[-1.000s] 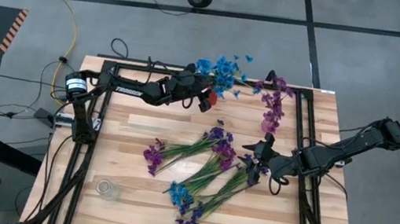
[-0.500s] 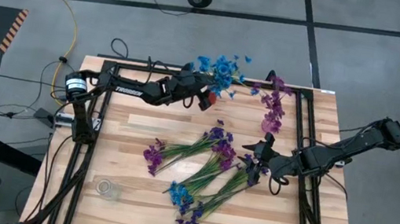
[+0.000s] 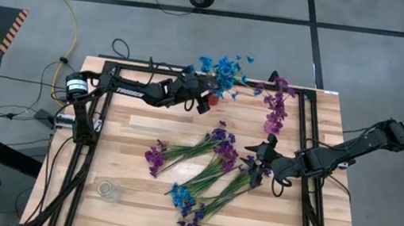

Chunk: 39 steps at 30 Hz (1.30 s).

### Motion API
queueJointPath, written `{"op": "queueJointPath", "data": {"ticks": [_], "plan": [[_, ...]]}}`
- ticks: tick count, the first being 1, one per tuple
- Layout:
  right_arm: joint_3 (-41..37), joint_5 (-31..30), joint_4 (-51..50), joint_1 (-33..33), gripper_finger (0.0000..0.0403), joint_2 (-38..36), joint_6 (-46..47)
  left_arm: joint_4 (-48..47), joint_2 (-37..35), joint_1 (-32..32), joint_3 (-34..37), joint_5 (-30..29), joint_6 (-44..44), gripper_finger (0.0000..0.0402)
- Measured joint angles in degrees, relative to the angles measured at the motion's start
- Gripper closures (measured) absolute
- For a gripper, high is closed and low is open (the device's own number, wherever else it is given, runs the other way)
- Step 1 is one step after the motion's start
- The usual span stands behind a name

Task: Sort flowers into vase by color
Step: Put the top dark blue flowers into the transparent vase

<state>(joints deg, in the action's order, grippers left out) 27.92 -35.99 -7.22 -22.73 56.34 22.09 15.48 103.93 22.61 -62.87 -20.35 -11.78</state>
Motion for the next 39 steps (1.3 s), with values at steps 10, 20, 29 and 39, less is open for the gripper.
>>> {"op": "queueJointPath", "data": {"ticks": [10, 20, 29, 39], "plan": [[0.0, 0.0, 0.0, 0.0, 0.0172, 0.0, 0.0, -4.4, -4.5, -2.1, 0.0, -1.3, -2.1, 0.0172], [0.0, 0.0, 0.0, 0.0, 0.0172, 0.0, 0.0, -20.1, -11.4, -5.4, 0.0, -1.3, 0.9, 0.0173], [0.0, 0.0, 0.0, 0.0, 0.0172, 0.0, 0.0, -34.7, -16.0, -10.5, 0.0, 2.6, 8.7, 0.0173], [0.0, 0.0, 0.0, 0.0, 0.0172, 0.0, 0.0, -38.9, -15.8, -15.4, 0.0, 12.8, 17.1, 0.0173]]}}
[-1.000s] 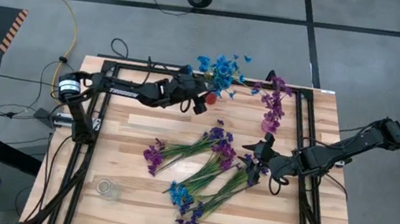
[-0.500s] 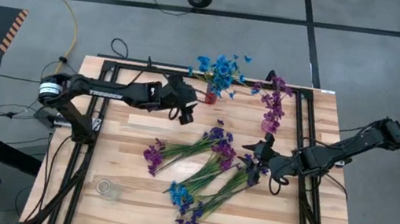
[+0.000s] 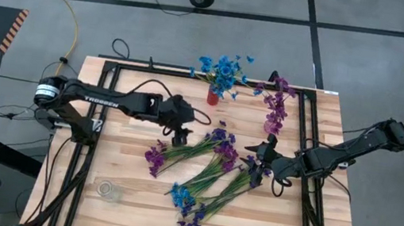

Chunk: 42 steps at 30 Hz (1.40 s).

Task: Sort flowers into vase by color
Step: Put the top dark blue flowers into the transparent vase

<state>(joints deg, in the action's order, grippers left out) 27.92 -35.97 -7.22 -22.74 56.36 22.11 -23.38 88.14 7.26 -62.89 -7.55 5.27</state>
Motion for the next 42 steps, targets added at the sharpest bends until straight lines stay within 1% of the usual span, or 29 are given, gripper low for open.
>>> {"op": "queueJointPath", "data": {"ticks": [4, 12, 16, 24, 32, 39, 42], "plan": [[0.0, 0.0, 0.0, 0.0, 0.0172, 0.0, 0.0, 0.3, 0.0, -2.1, 0.1, 0.2, 2.8, 0.0173], [0.0, 0.0, 0.0, 0.0, 0.0172, 0.0, 0.0, 6.9, 0.0, -6.5, 4.0, -1.7, 7.7, 0.0173], [0.0, 0.0, 0.0, 0.0, 0.0172, 0.0, 0.0, 7.7, 0.1, -8.7, 5.0, -1.7, 9.5, 0.0173], [0.0, 0.0, 0.0, 0.0, 0.0172, 0.0, 0.0, 7.7, 0.1, -11.6, 7.2, -2.2, 16.3, 0.0173], [0.0, 0.0, 0.0, 0.0, 0.0172, 0.0, 0.0, 7.9, 0.2, -13.4, 7.3, -2.3, 18.1, 0.0173], [0.0, 0.0, 0.2, 0.0, 0.0172, 0.0, 0.0, 12.9, 6.5, -15.0, 7.3, -1.7, 18.4, 0.0173], [0.0, 0.0, 0.4, 0.0, 0.0172, 0.0, 0.0, 13.7, 7.7, -14.9, 7.3, -2.1, 18.7, 0.0173]]}}
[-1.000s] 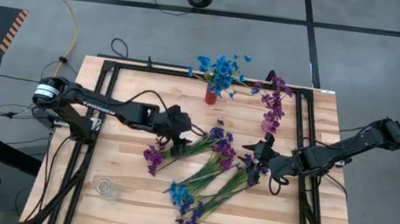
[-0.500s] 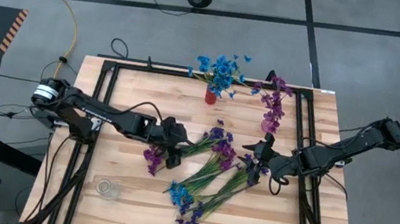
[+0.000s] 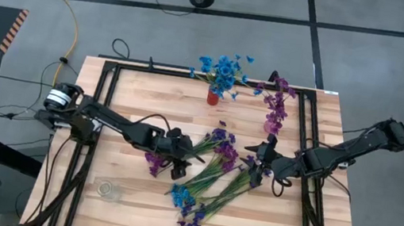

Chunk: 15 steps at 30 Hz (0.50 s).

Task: Sort flowers into vase by color
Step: Put the top dark blue flowers into the transparent vase

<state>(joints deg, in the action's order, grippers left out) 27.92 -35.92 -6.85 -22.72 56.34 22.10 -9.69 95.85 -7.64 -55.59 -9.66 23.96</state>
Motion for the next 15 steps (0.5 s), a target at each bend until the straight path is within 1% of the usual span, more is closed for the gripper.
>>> {"op": "queueJointPath", "data": {"ticks": [4, 8, 15], "plan": [[0.0, 0.0, 0.0, 0.0, 0.0172, 0.0, 0.0, -1.8, 0.0, -0.1, 0.0, -2.1, 0.9, 0.0173], [0.0, 0.0, 0.0, 0.0, 0.0172, 0.0, 0.0, -3.4, 0.0, -0.7, 0.0, -1.6, 2.9, 0.0173], [0.0, 0.0, -0.3, 0.0, 0.0172, 0.0, 0.0, -5.6, 1.3, -3.8, -0.1, -1.1, 7.2, 0.0173]]}}
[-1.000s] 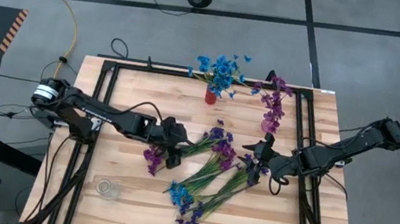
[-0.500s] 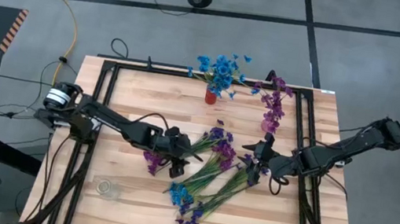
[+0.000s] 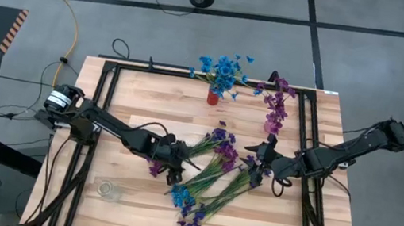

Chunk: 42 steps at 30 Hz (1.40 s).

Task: Sort flowers into vase by color
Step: Put the top dark blue flowers into the transparent vase

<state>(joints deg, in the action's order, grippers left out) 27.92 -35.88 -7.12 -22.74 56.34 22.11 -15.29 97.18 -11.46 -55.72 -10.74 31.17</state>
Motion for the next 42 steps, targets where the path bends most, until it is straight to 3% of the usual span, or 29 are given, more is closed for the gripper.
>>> {"op": "queueJointPath", "data": {"ticks": [11, 35, 42], "plan": [[0.0, 0.0, -0.2, 0.0, 0.0172, 0.0, 0.0, -5.2, 1.5, -0.8, 0.1, -3.1, 2.5, 0.0173], [0.0, 0.1, -0.2, 0.0, 0.0172, 0.0, 0.0, -3.7, 5.3, 0.1, 0.1, -4.9, 1.7, 0.0173], [0.0, 0.1, -0.2, 0.0, 0.0172, 0.0, 0.0, -3.7, 5.3, 2.4, 0.1, -6.1, 1.4, 0.022]]}}
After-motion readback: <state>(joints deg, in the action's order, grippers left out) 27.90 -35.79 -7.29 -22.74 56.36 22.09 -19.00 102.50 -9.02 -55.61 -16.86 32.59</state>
